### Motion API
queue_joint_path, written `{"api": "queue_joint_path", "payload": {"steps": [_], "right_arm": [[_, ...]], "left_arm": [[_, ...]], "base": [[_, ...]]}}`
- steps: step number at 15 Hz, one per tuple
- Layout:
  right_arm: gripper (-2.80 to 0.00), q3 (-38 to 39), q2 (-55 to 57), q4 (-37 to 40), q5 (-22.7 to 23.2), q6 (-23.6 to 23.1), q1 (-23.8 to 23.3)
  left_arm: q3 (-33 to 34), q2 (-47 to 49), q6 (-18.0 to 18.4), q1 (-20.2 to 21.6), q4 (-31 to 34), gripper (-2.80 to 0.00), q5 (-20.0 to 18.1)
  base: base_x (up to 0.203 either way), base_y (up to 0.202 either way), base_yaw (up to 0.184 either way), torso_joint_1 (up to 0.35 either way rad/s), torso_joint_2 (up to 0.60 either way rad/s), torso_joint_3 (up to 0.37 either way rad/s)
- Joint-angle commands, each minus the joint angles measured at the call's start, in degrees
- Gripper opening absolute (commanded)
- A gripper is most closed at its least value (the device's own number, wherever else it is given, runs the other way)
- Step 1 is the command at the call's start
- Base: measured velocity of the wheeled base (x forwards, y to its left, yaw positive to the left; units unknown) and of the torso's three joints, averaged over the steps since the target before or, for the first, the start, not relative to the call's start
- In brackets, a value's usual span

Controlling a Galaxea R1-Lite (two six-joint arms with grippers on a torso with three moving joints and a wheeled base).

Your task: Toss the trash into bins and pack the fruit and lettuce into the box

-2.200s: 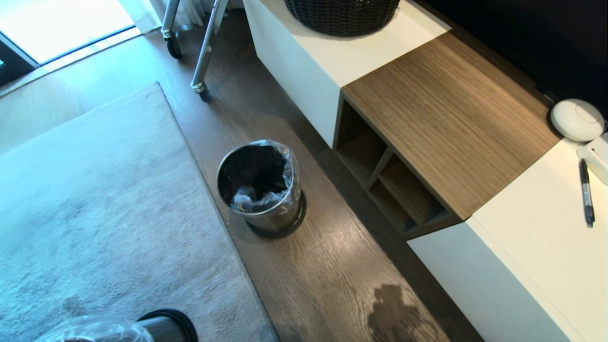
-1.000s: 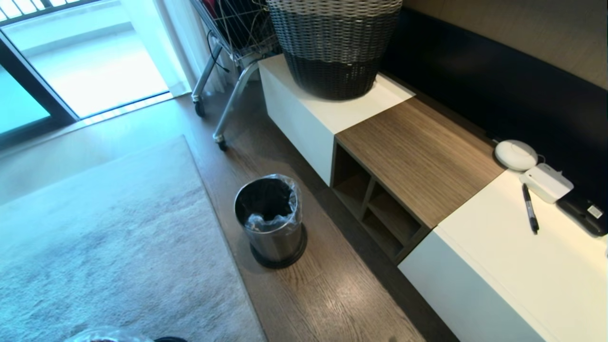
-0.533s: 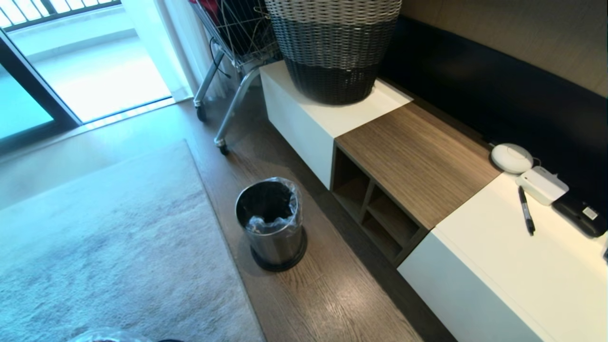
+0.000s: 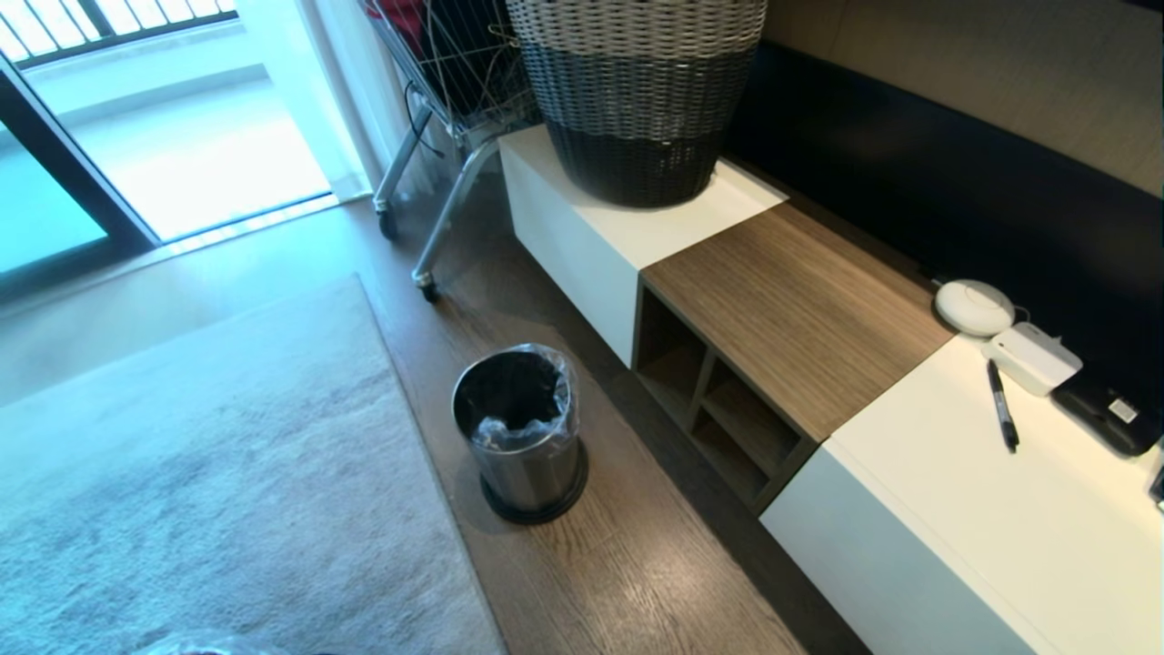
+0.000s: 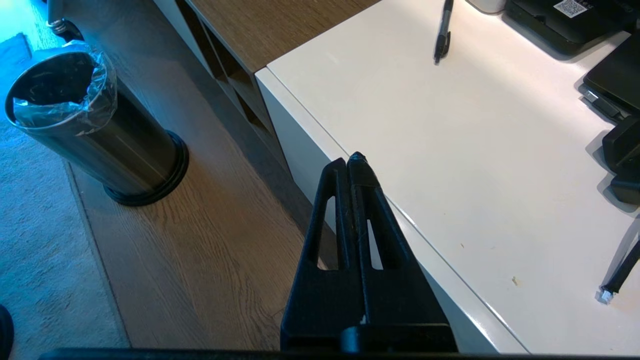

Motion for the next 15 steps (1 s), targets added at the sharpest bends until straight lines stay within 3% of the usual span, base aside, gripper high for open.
{"api": "queue_joint_path", "payload": {"steps": [1, 11, 15], "right_arm": [[-2.80, -0.01, 0.07, 0.02, 0.00, 0.02, 0.03], [-2.80, -0.01, 0.07, 0.02, 0.00, 0.02, -0.01], [-2.80, -0.01, 0.07, 0.06, 0.00, 0.02, 0.04]], "left_arm": [[0.00, 0.01, 0.05, 0.01, -0.01, -2.80, -0.02], [0.00, 0.01, -0.13, 0.01, -0.01, -2.80, -0.02], [0.00, 0.01, -0.13, 0.01, -0.01, -2.80, -0.02]], "base": [[0.000, 0.000, 0.000, 0.000, 0.00, 0.000], [0.000, 0.000, 0.000, 0.000, 0.00, 0.000], [-0.126, 0.000, -0.004, 0.006, 0.00, 0.002]]}}
